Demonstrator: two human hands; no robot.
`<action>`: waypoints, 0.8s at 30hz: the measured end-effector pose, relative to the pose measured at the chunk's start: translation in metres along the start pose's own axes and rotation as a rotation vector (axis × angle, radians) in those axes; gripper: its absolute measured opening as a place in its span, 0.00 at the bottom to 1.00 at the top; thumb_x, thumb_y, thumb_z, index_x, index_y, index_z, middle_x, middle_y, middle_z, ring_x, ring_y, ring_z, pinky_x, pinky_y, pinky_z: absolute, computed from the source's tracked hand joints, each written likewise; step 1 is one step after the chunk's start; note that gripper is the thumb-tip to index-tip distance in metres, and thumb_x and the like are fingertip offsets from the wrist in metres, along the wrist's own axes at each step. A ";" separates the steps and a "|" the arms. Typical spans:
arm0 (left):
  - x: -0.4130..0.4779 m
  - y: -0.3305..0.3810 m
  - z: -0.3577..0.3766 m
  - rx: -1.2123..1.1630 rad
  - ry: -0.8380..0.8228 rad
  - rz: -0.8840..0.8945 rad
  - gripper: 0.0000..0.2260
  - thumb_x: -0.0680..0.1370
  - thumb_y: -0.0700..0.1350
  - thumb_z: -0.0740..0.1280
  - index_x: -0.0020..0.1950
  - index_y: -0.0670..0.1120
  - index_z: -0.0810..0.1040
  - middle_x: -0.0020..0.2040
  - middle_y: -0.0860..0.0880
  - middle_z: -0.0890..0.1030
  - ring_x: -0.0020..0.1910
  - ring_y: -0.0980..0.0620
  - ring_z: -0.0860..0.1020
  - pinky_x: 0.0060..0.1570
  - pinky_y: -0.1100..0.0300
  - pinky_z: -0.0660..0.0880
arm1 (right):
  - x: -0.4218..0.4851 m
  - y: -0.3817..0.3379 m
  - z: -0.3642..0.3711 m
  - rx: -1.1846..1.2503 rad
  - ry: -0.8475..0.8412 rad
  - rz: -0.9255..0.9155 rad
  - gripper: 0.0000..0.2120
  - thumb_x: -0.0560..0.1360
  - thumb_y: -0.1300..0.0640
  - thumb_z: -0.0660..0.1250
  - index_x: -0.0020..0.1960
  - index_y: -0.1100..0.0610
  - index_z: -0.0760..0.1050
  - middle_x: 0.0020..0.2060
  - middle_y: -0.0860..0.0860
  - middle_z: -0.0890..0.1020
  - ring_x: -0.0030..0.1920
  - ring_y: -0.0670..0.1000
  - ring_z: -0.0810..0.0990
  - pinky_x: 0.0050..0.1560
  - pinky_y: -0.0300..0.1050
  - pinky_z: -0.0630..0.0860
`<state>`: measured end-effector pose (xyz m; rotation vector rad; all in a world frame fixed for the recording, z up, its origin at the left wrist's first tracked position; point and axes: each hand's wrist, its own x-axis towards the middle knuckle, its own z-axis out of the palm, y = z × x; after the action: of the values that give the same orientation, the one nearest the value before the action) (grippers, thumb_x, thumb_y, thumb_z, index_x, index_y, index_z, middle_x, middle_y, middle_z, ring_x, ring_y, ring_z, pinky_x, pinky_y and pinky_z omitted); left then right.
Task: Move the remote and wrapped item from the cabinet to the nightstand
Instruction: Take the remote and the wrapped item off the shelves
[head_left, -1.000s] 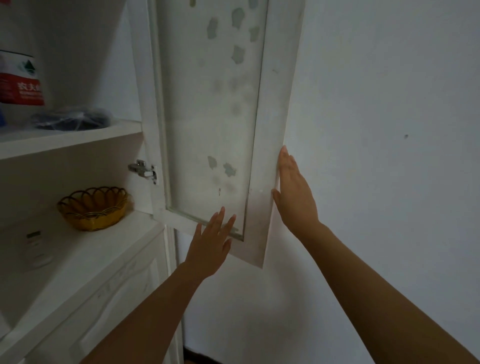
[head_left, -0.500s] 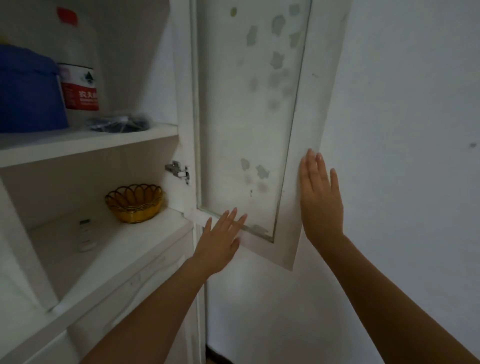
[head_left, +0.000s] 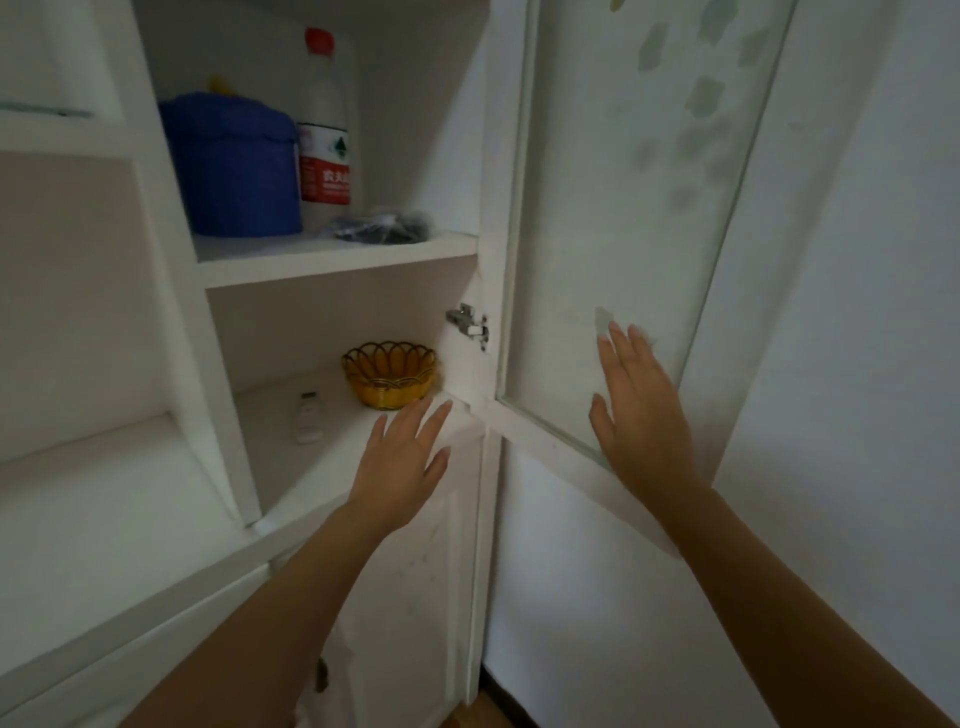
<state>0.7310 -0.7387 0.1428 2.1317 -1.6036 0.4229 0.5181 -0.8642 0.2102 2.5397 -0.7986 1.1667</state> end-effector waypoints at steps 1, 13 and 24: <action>-0.005 -0.005 -0.006 0.003 0.038 -0.018 0.23 0.79 0.53 0.53 0.72 0.47 0.58 0.71 0.44 0.64 0.69 0.45 0.63 0.68 0.46 0.58 | 0.001 -0.006 0.004 0.090 -0.014 -0.002 0.26 0.71 0.62 0.57 0.69 0.65 0.61 0.68 0.62 0.67 0.69 0.59 0.63 0.68 0.51 0.59; -0.071 -0.048 -0.055 0.089 0.064 -0.194 0.19 0.76 0.51 0.58 0.62 0.44 0.73 0.57 0.43 0.79 0.58 0.43 0.75 0.60 0.48 0.67 | -0.010 -0.055 0.041 0.604 -0.221 0.019 0.21 0.76 0.60 0.62 0.68 0.56 0.64 0.68 0.52 0.69 0.68 0.52 0.65 0.66 0.42 0.58; -0.064 -0.056 -0.045 -0.046 0.109 -0.264 0.16 0.77 0.47 0.62 0.64 0.45 0.71 0.61 0.45 0.77 0.61 0.47 0.72 0.59 0.55 0.68 | -0.001 -0.066 0.066 0.693 -0.233 0.028 0.18 0.77 0.55 0.61 0.66 0.57 0.67 0.63 0.54 0.73 0.65 0.51 0.68 0.64 0.45 0.63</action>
<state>0.7679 -0.6503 0.1410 2.2062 -1.2397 0.4031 0.5960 -0.8368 0.1671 3.2805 -0.5337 1.3515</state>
